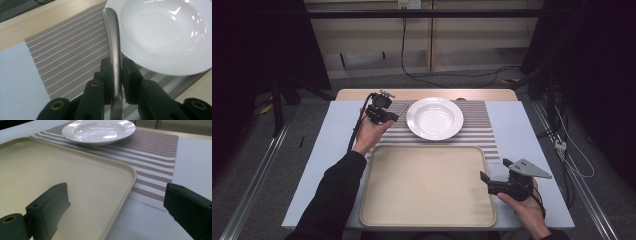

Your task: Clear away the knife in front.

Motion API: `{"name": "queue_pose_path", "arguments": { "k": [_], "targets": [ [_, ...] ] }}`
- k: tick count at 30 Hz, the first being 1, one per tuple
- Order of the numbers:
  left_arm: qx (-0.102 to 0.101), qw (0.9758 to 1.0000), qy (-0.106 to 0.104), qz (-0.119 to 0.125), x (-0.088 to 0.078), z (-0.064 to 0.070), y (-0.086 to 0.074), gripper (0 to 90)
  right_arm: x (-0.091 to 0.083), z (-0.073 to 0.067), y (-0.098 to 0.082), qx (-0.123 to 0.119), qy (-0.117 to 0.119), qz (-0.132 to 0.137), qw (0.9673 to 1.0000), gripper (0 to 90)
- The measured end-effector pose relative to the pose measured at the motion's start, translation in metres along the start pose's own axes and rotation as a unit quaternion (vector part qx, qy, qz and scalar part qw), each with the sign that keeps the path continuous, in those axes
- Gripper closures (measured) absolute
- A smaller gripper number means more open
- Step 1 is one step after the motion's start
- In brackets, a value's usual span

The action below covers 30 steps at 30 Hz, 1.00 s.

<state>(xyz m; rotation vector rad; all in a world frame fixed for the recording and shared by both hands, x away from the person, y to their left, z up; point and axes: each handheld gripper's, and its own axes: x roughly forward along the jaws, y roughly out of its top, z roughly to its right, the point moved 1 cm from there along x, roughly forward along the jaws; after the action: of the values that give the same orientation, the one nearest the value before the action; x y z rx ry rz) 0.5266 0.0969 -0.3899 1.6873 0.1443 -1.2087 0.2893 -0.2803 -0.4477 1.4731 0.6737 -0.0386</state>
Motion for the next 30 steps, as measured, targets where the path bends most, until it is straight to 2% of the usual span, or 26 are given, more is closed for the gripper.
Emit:
{"name": "queue_pose_path", "arguments": {
  "k": [5, 10, 12, 14, 16, 26, 30],
  "targets": [
    [0.002, 1.0000, -0.008, 0.003, -0.005, 0.006, -0.007, 79.7, 0.000, 0.000, 0.000, -0.002, -0.002, -0.001, 1.0000, 6.0],
    [0.015, 0.9998, -0.015, 0.001, -0.014, 0.016, -0.013, 79.7, 0.000, 0.000, 0.000, -0.002, -0.002, 0.000, 1.0000, 6.0],
    [0.020, 0.9998, -0.007, 0.005, -0.018, 0.020, -0.014, 79.7, 0.000, 0.000, 0.000, -0.002, -0.002, -0.001, 1.0000, 6.0],
    [0.017, 0.9997, -0.015, 0.006, -0.022, 0.022, -0.015, 79.7, -0.001, 0.000, 0.000, -0.003, -0.002, 0.000, 1.0000, 6.1],
    [0.025, 0.9996, -0.014, 0.005, -0.026, 0.025, -0.016, 79.7, -0.001, 0.000, 0.000, -0.003, -0.002, 0.000, 1.0000, 6.0],
    [0.019, 0.9997, -0.012, 0.010, -0.041, 0.034, -0.029, 79.7, -0.001, -0.001, 0.000, -0.003, -0.003, -0.002, 1.0000, 6.0],
    [0.007, 0.9997, -0.012, 0.018, -0.047, 0.038, -0.034, 79.7, -0.001, -0.001, 0.000, -0.003, -0.002, -0.001, 1.0000, 6.0]
  ]
}}
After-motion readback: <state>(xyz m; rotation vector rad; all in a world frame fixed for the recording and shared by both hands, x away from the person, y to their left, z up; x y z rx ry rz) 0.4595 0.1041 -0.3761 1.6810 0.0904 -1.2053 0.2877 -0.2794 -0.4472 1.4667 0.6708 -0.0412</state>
